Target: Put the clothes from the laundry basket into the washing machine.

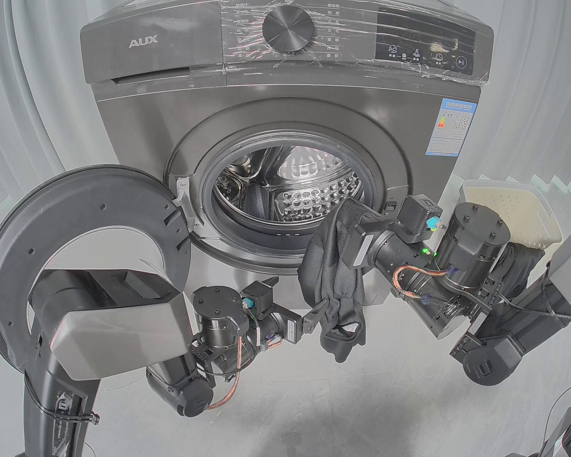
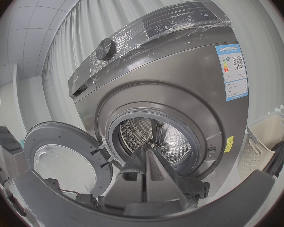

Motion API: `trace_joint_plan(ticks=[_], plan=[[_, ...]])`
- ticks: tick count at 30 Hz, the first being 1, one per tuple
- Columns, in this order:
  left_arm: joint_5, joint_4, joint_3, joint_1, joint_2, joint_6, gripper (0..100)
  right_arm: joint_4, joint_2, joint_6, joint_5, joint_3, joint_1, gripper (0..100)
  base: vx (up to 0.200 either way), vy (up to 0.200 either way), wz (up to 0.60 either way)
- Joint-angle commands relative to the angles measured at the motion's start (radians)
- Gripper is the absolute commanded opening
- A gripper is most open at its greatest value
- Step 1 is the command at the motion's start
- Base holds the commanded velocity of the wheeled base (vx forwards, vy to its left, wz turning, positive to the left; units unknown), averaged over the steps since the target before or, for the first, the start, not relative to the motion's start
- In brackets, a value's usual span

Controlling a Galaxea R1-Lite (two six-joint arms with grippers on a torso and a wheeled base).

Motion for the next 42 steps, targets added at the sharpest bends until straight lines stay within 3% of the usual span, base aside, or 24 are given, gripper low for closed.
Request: trace_joint_plan(ticks=[1,42], plan=[[0.003,0.0,-0.026,0.008,0.029,-0.004,100,-0.001,0.001,0.0,0.0,0.0,0.004,0,0.0,0.0,0.0],[-0.015,-0.003,-0.037,-0.033,0.005,-0.001,100,0.0,0.027,0.003,-0.002,-0.006,-0.022,0,0.0,0.0,0.0]])
